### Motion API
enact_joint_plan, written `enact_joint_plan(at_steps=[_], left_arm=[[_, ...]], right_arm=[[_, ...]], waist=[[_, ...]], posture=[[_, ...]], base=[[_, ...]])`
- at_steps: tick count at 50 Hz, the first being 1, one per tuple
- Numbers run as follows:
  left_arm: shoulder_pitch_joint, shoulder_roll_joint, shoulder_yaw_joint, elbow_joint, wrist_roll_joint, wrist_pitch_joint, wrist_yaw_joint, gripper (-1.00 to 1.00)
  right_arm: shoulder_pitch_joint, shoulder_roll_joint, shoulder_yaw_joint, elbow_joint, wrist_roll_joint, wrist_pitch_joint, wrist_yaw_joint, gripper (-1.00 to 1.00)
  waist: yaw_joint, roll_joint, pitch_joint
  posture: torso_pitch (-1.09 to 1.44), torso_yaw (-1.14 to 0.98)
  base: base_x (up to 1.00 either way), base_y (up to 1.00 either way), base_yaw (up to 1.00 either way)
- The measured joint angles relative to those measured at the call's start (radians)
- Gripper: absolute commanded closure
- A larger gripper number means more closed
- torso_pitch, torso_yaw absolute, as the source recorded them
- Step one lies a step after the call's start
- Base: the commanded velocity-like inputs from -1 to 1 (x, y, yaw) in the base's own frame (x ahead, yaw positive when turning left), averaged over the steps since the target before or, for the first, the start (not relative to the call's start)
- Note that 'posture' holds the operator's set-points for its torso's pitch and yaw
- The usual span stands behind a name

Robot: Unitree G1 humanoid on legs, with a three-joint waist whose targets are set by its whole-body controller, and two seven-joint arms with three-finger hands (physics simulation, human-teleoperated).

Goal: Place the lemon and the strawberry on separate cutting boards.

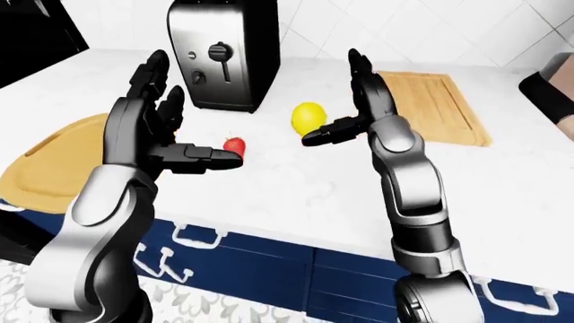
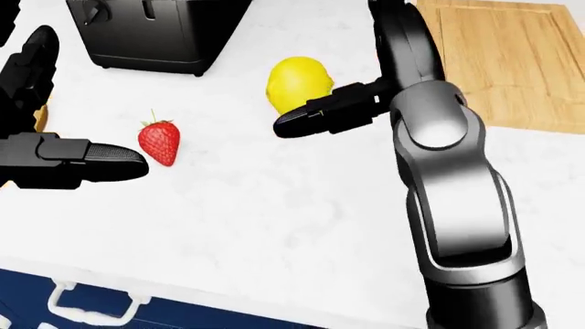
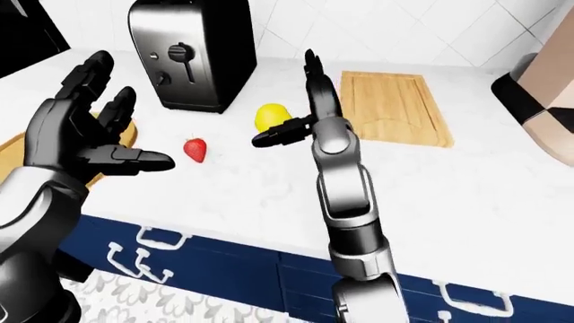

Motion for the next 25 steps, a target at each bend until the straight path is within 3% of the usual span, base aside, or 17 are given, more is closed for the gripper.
enact_joint_plan(at_steps=[11,25], left_arm=[[0.009,0.006,0.009,0.001,-0.010,-0.005,-0.001,-1.00],[0.010,0.012,0.018,-0.009,-0.020,-0.001,0.008,-1.00]], right_arm=[[-0.077,0.060,0.012,0.123,-0.045,-0.089,-0.007,-1.00],[-0.070,0.095,0.039,0.227,-0.098,-0.178,-0.007,-1.00]], waist=[[-0.010,0.012,-0.005],[-0.007,0.011,-0.007]], posture=[[0.00,0.00],[0.00,0.00]], base=[[0.00,0.00,0.00],[0.00,0.00,0.00]])
